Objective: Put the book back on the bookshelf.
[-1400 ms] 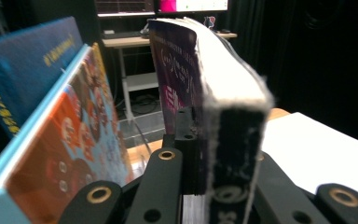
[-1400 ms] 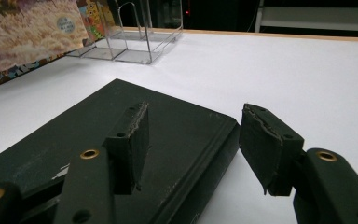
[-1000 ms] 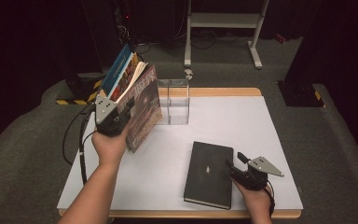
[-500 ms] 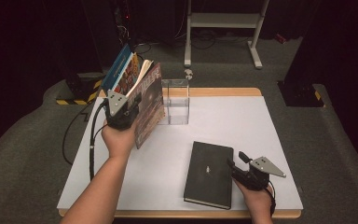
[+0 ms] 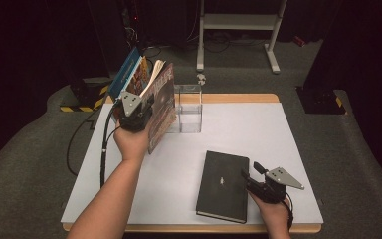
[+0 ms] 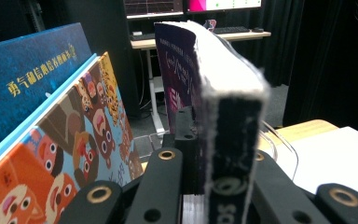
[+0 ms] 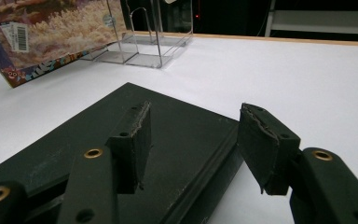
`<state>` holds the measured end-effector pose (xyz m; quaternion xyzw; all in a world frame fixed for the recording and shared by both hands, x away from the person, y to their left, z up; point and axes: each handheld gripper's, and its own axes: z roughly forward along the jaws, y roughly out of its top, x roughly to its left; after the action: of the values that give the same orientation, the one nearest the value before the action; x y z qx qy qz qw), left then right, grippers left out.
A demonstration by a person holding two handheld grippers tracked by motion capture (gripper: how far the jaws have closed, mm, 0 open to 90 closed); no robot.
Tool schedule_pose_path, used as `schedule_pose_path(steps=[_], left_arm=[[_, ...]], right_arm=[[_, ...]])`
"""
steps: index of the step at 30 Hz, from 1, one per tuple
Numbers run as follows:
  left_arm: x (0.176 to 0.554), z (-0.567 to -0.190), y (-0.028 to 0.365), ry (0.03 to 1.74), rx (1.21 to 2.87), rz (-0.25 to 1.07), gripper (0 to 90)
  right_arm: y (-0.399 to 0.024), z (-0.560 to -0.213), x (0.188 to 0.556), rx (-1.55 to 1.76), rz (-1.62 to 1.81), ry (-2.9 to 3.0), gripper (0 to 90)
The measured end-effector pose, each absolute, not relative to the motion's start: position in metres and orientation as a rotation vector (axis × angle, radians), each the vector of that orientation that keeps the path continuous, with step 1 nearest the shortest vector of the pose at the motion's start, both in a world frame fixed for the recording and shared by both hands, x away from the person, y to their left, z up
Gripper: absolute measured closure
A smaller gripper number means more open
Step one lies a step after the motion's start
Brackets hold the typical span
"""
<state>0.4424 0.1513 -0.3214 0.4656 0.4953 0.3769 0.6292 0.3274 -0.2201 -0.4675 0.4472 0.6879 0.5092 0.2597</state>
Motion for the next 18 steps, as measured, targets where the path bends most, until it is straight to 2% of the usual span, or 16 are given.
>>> schedule_pose_path(steps=[18], left_arm=[[0.4477,-0.3198,0.1546,1.134,1.045,0.877,83.9]], right_arm=[[-0.2218,-0.4645,0.3267,1.2,1.403,1.858,44.2]])
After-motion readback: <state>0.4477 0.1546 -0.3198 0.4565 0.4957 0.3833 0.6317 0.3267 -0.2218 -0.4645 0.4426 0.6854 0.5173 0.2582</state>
